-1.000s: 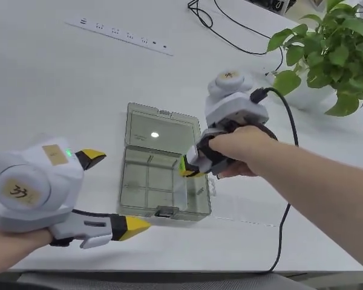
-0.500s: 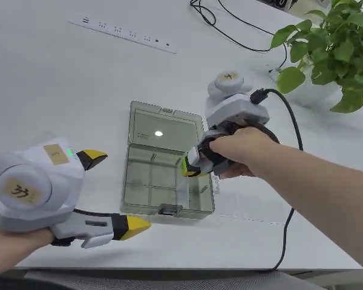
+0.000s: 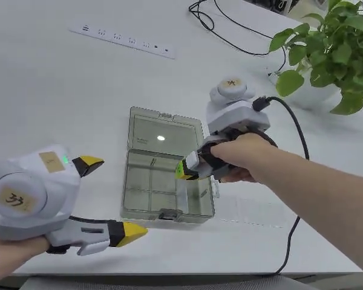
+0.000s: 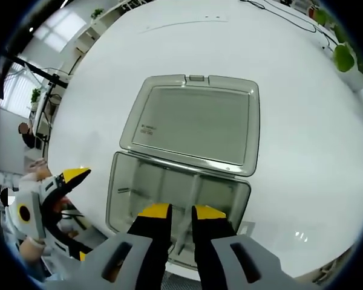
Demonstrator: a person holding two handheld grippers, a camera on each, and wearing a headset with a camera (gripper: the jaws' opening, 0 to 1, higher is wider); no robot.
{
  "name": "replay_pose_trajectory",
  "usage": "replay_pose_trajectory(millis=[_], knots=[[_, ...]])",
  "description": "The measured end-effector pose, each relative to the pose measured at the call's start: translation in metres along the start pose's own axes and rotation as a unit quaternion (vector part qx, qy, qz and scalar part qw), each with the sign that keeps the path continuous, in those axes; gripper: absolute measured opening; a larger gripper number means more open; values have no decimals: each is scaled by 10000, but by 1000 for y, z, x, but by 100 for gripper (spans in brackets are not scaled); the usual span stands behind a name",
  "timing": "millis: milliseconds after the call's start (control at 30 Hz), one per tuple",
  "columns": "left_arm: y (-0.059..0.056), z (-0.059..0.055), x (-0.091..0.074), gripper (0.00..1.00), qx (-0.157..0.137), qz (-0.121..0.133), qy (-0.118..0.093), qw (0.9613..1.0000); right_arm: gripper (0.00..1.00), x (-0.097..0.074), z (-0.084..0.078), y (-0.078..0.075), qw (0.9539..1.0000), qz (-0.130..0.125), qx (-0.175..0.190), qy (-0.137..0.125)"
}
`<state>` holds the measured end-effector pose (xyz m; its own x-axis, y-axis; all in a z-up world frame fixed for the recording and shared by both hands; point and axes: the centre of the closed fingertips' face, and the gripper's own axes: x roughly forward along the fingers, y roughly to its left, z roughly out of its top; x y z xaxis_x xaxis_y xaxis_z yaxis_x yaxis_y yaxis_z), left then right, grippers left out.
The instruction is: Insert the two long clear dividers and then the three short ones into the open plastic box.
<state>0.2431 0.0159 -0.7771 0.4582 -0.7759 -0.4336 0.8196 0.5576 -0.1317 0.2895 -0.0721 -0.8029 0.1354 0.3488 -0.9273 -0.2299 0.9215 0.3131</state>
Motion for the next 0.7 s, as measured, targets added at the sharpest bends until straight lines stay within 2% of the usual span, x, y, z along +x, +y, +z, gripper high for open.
replay_pose_trajectory(millis=[67, 133, 300, 433, 700], knots=[[0, 0, 0, 85, 5, 0, 16, 10000, 22, 0, 2, -2, 9999, 98, 74, -117], [-1, -1, -1, 85, 1, -6, 34, 10000, 29, 0, 2, -4, 9998, 89, 45, -155], [-5, 0, -1, 85, 28, -33, 72, 10000, 52, 0, 8, -4, 9988, 269, 61, -416], [-8, 2, -1, 85, 61, -60, 98, 9999, 64, 0, 10, -1, 9974, 428, 118, -563], [-10, 4, -2, 86, 71, -71, 123, 9999, 81, 2, 23, 8, 9937, 669, 93, -891]])
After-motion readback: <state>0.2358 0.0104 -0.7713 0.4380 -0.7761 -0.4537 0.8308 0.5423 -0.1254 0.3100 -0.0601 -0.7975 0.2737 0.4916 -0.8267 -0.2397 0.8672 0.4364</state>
